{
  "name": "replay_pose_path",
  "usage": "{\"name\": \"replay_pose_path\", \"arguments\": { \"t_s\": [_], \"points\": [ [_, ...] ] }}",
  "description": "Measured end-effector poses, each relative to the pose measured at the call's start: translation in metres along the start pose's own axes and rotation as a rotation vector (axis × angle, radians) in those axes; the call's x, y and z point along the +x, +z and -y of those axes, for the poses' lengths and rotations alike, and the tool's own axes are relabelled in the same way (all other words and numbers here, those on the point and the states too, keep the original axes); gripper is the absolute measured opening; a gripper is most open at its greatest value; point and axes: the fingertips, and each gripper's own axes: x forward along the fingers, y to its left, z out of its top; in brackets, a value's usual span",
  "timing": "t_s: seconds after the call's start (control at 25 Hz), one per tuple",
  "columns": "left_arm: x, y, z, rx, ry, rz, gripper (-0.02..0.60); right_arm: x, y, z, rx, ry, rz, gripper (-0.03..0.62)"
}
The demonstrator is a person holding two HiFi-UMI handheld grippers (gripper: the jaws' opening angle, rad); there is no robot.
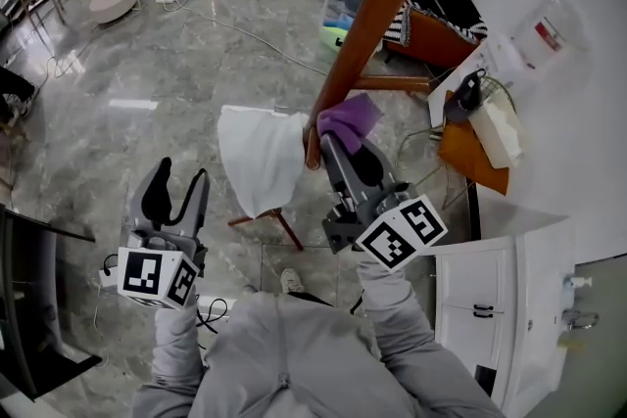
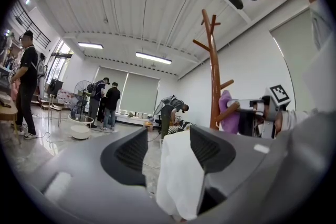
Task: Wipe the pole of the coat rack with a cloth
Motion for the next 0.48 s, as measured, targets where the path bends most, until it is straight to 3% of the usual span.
{"name": "replay_pose_path", "arguments": {
  "t_s": [0.48],
  "points": [
    [0.007,-0.002,0.007,0.013,-0.021,-0.02,0.272,-0.015,-0.057,0.041,0.081,-0.122,-0.094,0.064]
  ]
}}
